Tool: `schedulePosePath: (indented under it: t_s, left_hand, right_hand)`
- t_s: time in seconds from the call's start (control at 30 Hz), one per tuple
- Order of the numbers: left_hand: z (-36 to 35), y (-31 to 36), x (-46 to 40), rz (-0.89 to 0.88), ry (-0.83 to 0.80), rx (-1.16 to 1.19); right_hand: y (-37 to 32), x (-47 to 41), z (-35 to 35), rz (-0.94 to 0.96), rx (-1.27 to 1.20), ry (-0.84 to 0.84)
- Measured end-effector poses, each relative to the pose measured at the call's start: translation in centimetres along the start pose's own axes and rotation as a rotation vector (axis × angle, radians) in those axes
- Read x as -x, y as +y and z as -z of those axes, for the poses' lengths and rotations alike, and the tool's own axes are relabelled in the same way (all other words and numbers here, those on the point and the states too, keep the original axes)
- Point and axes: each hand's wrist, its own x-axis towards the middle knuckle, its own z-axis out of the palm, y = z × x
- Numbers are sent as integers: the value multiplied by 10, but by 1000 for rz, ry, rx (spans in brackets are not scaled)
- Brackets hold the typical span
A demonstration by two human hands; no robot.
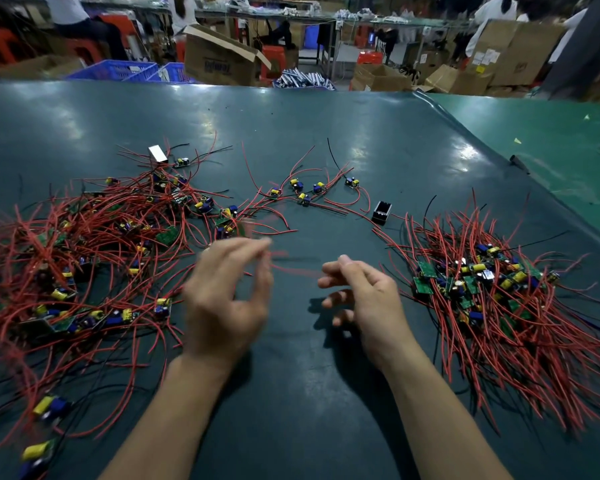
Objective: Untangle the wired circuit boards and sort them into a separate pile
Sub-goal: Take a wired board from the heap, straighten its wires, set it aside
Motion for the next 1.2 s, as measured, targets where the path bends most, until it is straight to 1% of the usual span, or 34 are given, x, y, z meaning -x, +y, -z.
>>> schedulePosePath:
  t_s: [0.07, 0.13, 0.17, 0.23, 0.3, 0.37, 0.43, 0.5, 0.53, 0.57, 0.63, 0.7, 0.83, 0.9, 0.97, 1.07, 1.2]
  left_hand:
    - [-12, 22, 9, -5, -126, 233]
    - [-21, 36, 16, 73, -223, 442]
    - [-23, 40, 18, 170, -251, 535]
    - [-24, 43, 17, 440, -259, 699]
    - [-25, 42, 13, 722, -218, 912]
    - [-24, 40, 7, 987, -183, 1179]
    - [-21, 34, 3, 1169, -169, 1367]
    - [-18, 28, 1, 1253, -148, 1490]
    - [-18, 27, 0, 1256, -132, 1504]
    - [-19, 26, -1, 1241, -122, 1467]
    - [-23, 27, 2, 1209, -137, 1279]
    - [-27, 28, 6, 1182, -197, 1115]
    - [-26, 24, 8, 1118, -246, 929]
    - [-24, 25, 7, 1105, -249, 903]
    - [-23, 23, 7, 1082, -243, 845]
    - [-22, 21, 5, 1046, -242, 765]
    - [-22, 22, 5, 1025, -315, 819]
  right_hand:
    - [1, 1, -4, -69, -74, -138]
    - [1, 0, -4, -50, -136, -206]
    - [1, 0, -2, -11, -138, -221]
    - [0, -1, 2, 59, -148, -224]
    - [0, -2, 5, 79, -176, -182]
    - [0, -3, 6, 74, -167, -141]
    - [-1, -2, 8, 75, -139, -138]
    - [-1, 0, 8, 74, -113, -151]
    - [-1, 1, 8, 72, -98, -154]
    - [-1, 1, 8, 74, -74, -151]
    - [1, 1, 7, 89, 1, -133]
    - [3, 0, 9, 81, 50, -134]
    - [2, -1, 14, 29, 83, -229]
    - [3, -2, 16, 2, 119, -289]
    - [5, -1, 14, 17, 192, -340]
    - [6, 0, 11, 78, 316, -336]
    - [6, 2, 10, 104, 417, -409]
